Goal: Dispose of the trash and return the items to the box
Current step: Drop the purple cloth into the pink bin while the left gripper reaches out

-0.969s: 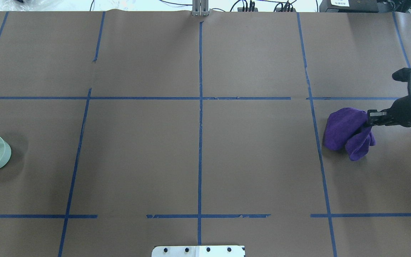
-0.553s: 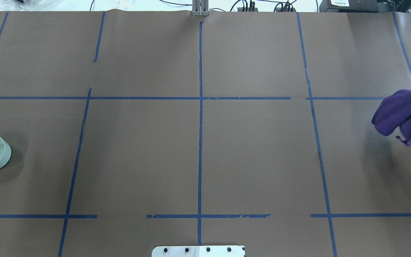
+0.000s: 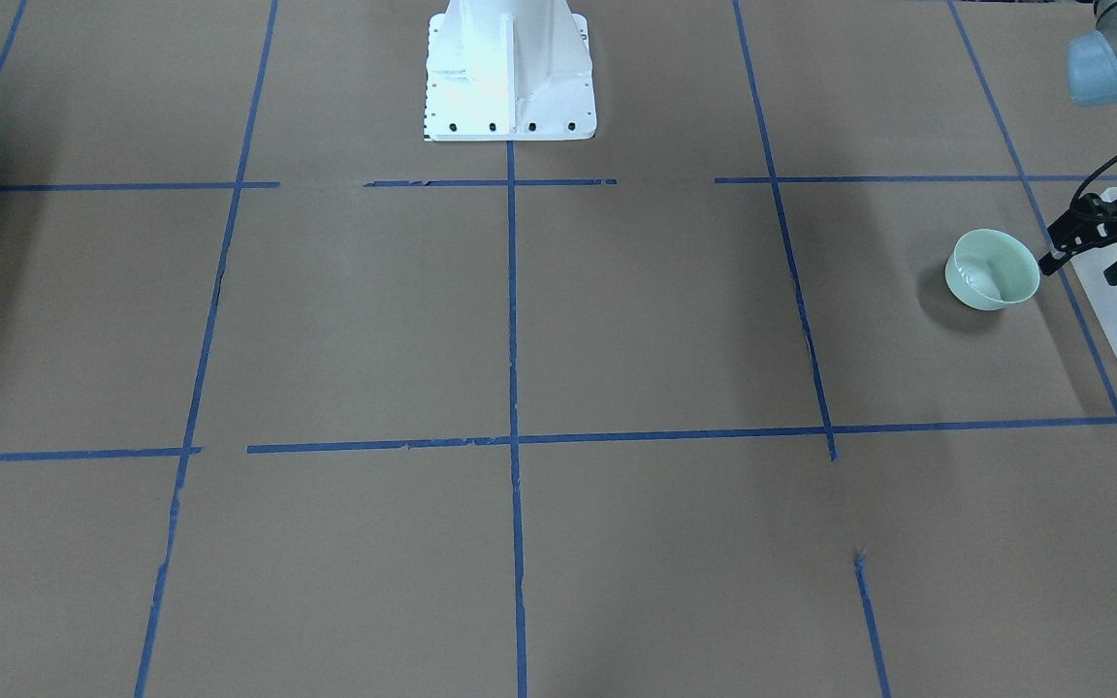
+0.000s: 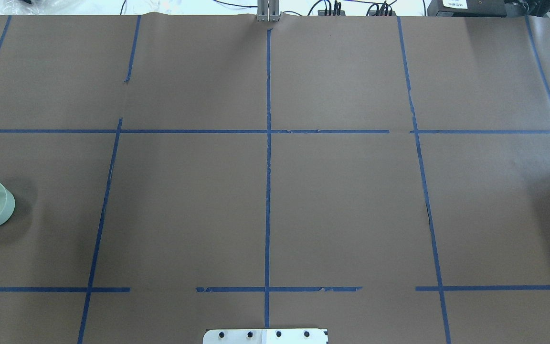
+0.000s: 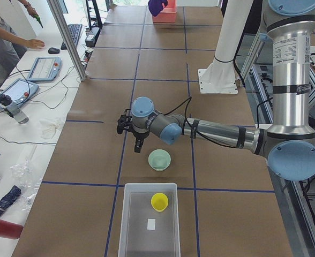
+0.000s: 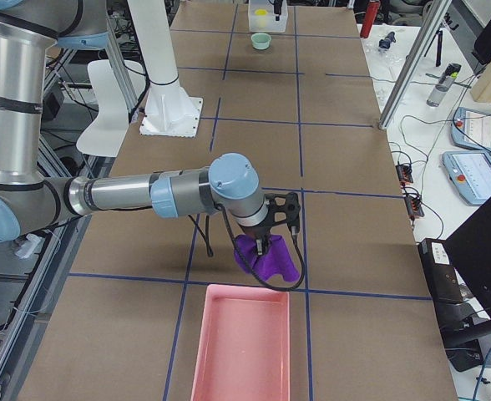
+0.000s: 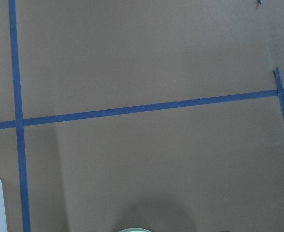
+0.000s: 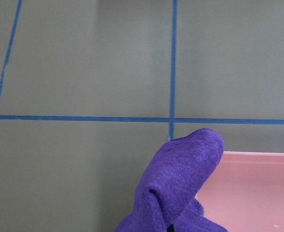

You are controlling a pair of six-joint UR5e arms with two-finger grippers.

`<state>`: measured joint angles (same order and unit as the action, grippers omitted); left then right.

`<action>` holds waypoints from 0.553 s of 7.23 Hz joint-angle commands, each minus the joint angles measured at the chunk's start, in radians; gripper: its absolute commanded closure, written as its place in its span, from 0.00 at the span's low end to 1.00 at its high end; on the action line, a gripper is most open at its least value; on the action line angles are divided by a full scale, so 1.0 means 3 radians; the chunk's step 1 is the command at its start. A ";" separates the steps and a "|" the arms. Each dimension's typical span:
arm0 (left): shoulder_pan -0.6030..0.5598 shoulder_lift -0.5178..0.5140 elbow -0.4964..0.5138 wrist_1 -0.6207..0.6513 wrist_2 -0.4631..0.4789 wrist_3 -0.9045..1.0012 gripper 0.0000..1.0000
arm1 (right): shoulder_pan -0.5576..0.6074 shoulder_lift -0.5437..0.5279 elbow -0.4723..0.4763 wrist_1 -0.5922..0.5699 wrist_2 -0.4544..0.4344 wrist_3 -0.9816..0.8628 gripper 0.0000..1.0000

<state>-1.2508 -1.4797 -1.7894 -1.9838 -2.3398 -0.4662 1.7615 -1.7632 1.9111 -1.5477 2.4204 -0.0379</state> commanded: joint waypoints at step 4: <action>0.0129 0.0034 0.0003 0.0032 0.0145 -0.0300 0.12 | 0.0361 0.0089 -0.0842 -0.0333 -0.0612 -0.1484 1.00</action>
<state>-1.2302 -1.4752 -1.7885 -1.9760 -2.3119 -0.4992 1.8680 -1.7325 1.7040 -1.6510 2.2673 -0.4484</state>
